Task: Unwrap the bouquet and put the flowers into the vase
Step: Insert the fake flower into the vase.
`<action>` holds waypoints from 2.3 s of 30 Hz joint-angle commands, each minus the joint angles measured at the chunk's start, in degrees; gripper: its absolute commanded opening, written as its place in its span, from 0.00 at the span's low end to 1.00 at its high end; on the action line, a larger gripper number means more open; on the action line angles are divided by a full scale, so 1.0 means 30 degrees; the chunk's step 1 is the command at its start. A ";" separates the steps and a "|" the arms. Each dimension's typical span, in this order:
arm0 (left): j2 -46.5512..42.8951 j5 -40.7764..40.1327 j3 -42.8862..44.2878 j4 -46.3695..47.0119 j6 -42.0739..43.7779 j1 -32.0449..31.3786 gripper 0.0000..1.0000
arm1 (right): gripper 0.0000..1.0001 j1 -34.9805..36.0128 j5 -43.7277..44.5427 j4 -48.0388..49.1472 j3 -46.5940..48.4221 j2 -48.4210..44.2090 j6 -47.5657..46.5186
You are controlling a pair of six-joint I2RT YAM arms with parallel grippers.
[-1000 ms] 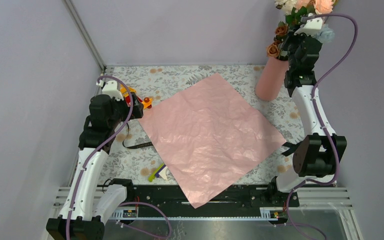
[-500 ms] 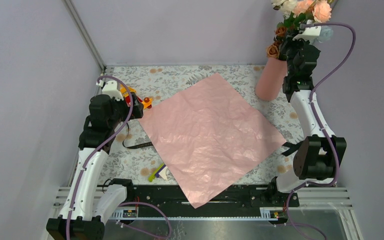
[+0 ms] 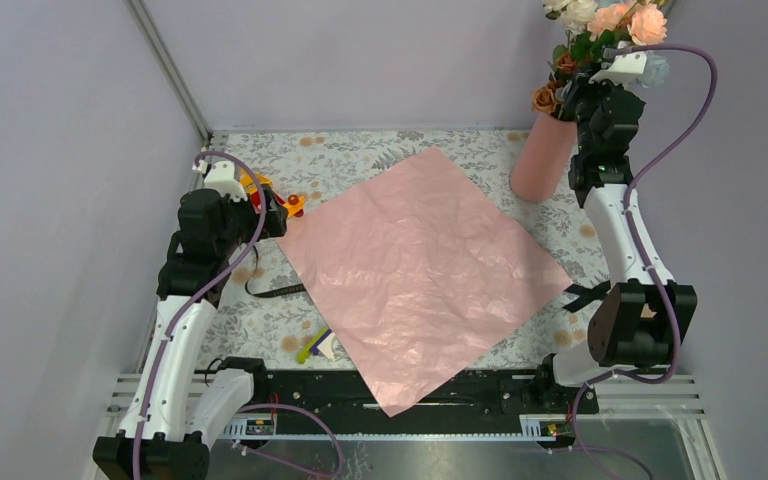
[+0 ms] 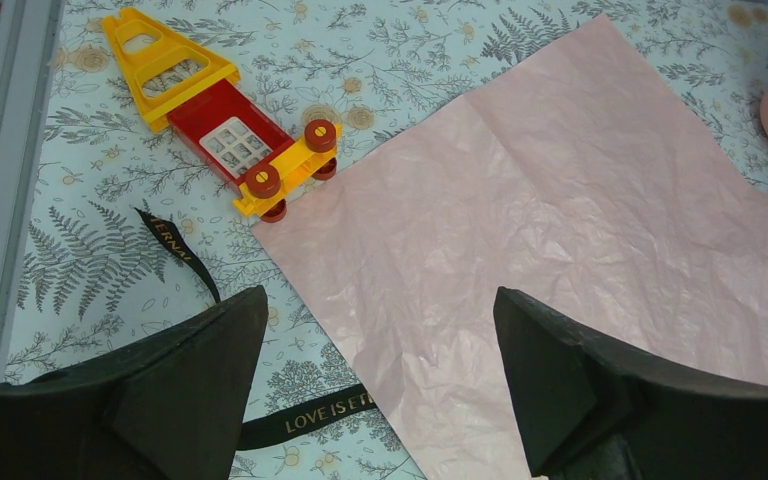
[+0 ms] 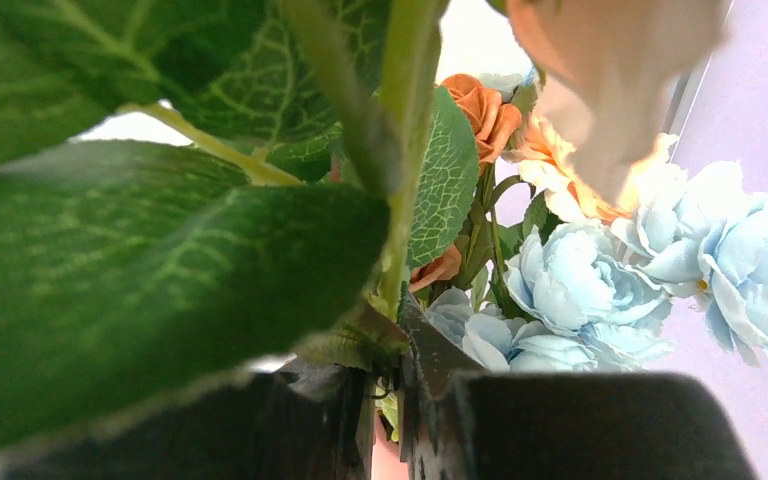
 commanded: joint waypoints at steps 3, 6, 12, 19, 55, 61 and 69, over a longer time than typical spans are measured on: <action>-0.0296 0.0306 -0.0189 0.0966 0.0027 0.0115 0.91 | 0.00 -0.0096 -0.0102 0.0852 0.0329 -0.0563 -0.0124; -0.0298 0.0271 -0.0207 0.0966 0.0042 0.0115 0.91 | 0.00 -0.0096 -0.0112 0.1236 -0.0219 -0.0219 -0.0080; -0.0212 0.0220 -0.0202 0.0966 0.0027 0.0115 0.91 | 0.00 -0.0096 -0.0190 0.1793 -0.0933 0.0508 0.0141; -0.0122 0.0258 -0.0187 0.0966 0.0027 0.0144 0.91 | 0.00 -0.0096 -0.0160 0.1905 -0.1274 0.1221 0.0070; -0.0063 0.0519 -0.0187 0.1014 -0.0090 0.0291 0.91 | 0.02 -0.0096 -0.0020 0.1589 -0.3713 0.2330 -0.0092; -0.0071 0.0550 -0.0187 0.0992 -0.0119 0.0318 0.91 | 0.19 -0.0096 0.0053 0.1390 -0.3557 0.2086 -0.0093; -0.0100 0.0562 -0.0202 0.0995 -0.0119 0.0320 0.91 | 0.32 -0.0096 -0.0048 0.1404 -0.3802 0.1433 -0.0099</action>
